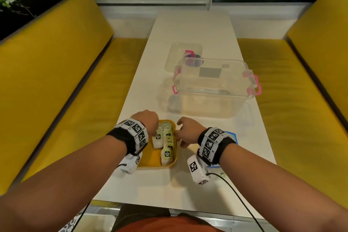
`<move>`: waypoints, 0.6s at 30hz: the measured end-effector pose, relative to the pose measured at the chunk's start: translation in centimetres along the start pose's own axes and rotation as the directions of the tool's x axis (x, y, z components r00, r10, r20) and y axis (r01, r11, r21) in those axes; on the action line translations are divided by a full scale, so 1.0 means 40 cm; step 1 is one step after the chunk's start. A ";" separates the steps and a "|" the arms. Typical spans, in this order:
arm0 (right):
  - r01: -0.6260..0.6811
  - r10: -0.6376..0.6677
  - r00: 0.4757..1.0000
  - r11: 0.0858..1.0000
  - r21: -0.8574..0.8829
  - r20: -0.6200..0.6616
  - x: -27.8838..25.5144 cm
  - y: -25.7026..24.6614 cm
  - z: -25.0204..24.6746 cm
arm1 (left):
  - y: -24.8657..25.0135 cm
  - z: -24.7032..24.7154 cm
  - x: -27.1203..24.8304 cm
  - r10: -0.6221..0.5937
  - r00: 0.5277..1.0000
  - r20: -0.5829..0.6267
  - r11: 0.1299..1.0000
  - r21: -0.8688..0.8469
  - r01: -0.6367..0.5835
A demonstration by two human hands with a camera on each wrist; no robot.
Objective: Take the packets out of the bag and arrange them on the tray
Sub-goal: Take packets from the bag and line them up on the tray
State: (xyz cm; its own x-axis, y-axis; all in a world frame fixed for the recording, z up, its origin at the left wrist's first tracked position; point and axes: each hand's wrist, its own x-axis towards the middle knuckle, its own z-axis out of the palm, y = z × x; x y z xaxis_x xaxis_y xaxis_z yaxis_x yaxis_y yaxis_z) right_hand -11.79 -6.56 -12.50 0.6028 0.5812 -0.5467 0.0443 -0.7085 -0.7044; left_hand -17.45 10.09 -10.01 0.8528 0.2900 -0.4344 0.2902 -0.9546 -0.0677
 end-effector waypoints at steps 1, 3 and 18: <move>0.012 -0.012 1.000 1.000 -0.015 -0.023 -0.006 0.002 -0.011 | 0.001 -0.011 -0.005 0.004 0.999 -0.033 1.000 -0.028 -0.005; 0.053 -0.052 0.995 0.999 -0.002 -0.086 -0.025 0.013 -0.043 | 0.012 -0.040 -0.021 0.015 0.993 -0.116 0.994 -0.110 -0.028; -0.160 0.053 0.918 0.956 -0.246 -0.392 -0.217 0.319 -0.167 | 0.401 0.031 -0.046 0.342 0.939 -0.041 0.922 -0.176 -0.344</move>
State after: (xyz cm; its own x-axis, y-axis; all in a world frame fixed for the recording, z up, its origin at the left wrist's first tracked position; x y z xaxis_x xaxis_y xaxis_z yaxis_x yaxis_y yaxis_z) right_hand -11.14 -23.33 -13.70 0.8684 0.3391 -0.3617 0.1415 -0.8687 -0.4747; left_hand -14.91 -5.83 -11.39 0.9178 -0.0516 -0.3938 0.0507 -0.9681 0.2452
